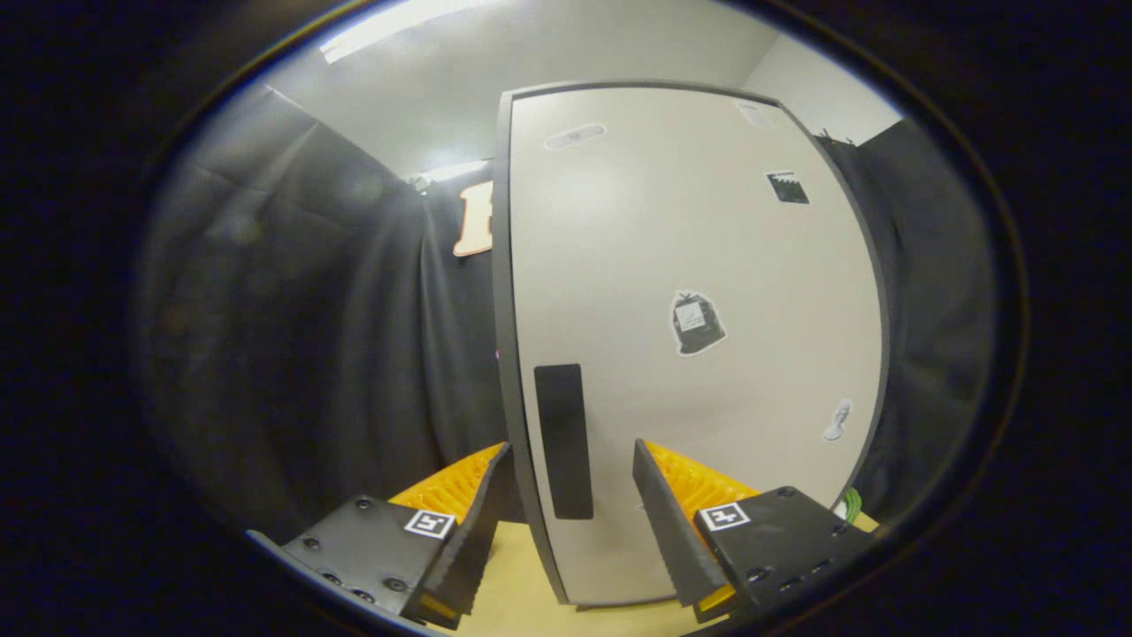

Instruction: Open the shoe cabinet door, grab the shoes and put them into the shoe cabinet, then close the shoe cabinet door.

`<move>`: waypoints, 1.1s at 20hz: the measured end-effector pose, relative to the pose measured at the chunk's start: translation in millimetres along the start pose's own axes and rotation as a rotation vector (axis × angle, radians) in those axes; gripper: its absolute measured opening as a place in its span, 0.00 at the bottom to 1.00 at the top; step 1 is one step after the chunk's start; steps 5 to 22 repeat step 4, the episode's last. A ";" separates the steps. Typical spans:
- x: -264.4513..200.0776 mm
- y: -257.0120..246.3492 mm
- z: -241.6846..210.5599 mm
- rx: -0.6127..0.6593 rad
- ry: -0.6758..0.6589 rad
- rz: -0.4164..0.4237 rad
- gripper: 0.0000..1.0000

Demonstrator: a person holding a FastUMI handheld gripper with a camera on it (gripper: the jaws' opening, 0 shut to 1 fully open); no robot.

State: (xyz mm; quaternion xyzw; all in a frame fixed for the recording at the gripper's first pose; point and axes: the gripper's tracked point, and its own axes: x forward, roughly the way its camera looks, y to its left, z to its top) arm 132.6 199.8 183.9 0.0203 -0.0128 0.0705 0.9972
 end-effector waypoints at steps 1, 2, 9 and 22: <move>-10.0 -12.1 3.9 0.005 -0.004 -0.016 0.85; -20.9 -26.8 6.6 0.006 -0.001 -0.033 0.85; -38.8 -61.9 9.0 -0.008 0.008 -0.080 0.85; -38.8 -61.9 9.0 -0.008 0.008 -0.080 0.85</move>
